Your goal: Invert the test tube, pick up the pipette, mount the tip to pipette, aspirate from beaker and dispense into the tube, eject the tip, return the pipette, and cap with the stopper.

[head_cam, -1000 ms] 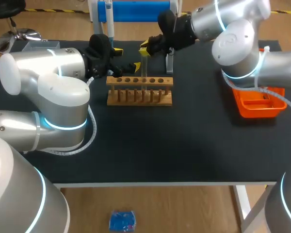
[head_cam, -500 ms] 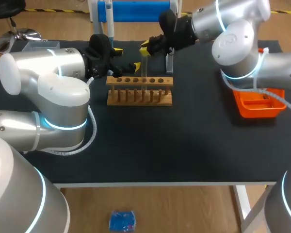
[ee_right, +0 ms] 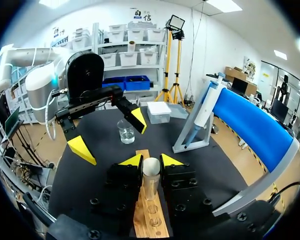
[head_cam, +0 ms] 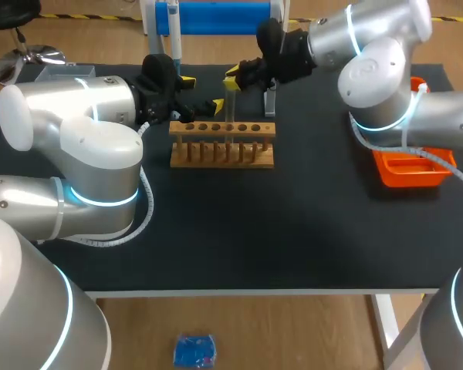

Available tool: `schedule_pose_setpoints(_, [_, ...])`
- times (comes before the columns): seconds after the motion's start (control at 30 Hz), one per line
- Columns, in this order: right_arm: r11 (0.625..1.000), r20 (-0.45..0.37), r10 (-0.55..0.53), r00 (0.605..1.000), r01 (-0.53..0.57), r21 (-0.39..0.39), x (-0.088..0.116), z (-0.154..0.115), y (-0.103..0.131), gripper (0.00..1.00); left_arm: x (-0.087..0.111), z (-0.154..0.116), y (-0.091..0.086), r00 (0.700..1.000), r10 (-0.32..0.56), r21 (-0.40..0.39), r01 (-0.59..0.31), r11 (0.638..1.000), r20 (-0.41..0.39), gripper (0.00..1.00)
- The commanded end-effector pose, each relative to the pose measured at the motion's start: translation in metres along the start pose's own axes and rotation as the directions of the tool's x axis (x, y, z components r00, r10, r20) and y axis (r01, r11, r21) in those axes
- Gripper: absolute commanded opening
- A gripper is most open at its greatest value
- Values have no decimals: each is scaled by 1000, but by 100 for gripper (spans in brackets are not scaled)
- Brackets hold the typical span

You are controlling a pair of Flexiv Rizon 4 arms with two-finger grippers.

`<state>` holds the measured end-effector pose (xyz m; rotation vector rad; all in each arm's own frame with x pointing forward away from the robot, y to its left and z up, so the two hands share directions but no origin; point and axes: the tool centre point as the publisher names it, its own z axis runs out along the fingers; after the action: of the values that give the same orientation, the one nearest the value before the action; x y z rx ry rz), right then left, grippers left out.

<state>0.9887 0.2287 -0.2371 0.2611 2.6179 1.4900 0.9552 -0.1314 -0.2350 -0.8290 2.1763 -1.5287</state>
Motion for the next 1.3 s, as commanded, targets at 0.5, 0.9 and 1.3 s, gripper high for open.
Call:
schedule_pose_setpoints(0.5, [998,23,-19,1000,20,-60,3,-13,-1,100,0,2,1,1000,0,5,0,1000,0,100])
schedule_pose_setpoints(0.9, [962,-43,-72,997,58,-265,10,-41,21,100,0,2,1,1000,0,5,0,1000,0,100])
schedule_pose_setpoints(1.3, [933,-164,-139,977,73,-354,18,-41,26,0,0,2,1,1000,0,5,0,1000,0,100])
